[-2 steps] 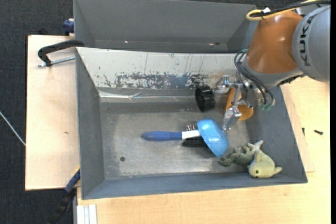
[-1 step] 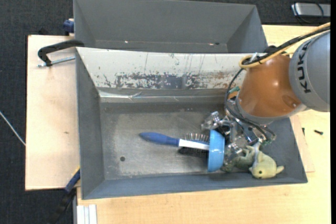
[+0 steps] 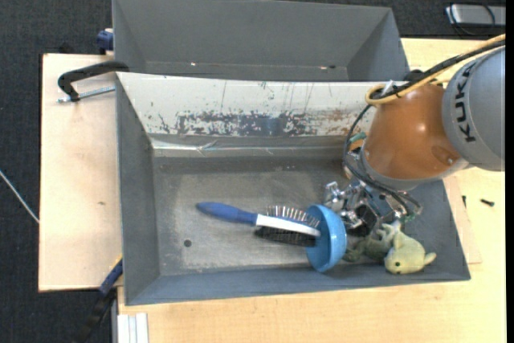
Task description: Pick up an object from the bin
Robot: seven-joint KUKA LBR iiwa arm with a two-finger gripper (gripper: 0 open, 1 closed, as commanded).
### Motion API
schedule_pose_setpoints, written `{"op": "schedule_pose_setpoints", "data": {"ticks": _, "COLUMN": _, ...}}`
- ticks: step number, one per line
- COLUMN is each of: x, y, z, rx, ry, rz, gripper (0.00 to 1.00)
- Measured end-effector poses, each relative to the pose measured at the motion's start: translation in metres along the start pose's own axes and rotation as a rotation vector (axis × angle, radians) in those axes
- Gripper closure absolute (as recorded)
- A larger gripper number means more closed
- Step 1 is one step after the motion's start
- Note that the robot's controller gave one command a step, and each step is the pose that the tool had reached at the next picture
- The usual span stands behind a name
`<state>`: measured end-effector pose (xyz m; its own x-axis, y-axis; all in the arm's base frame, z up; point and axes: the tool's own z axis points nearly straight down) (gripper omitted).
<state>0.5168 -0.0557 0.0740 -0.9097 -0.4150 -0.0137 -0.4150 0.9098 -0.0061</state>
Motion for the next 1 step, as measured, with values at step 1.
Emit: {"op": "schedule_pose_setpoints", "data": {"ticks": 1, "x": -0.0169, "y": 0.0529, "z": -0.1506, "rx": -0.002, "ry": 0.0, "rz": -0.085, "gripper": 1.0}}
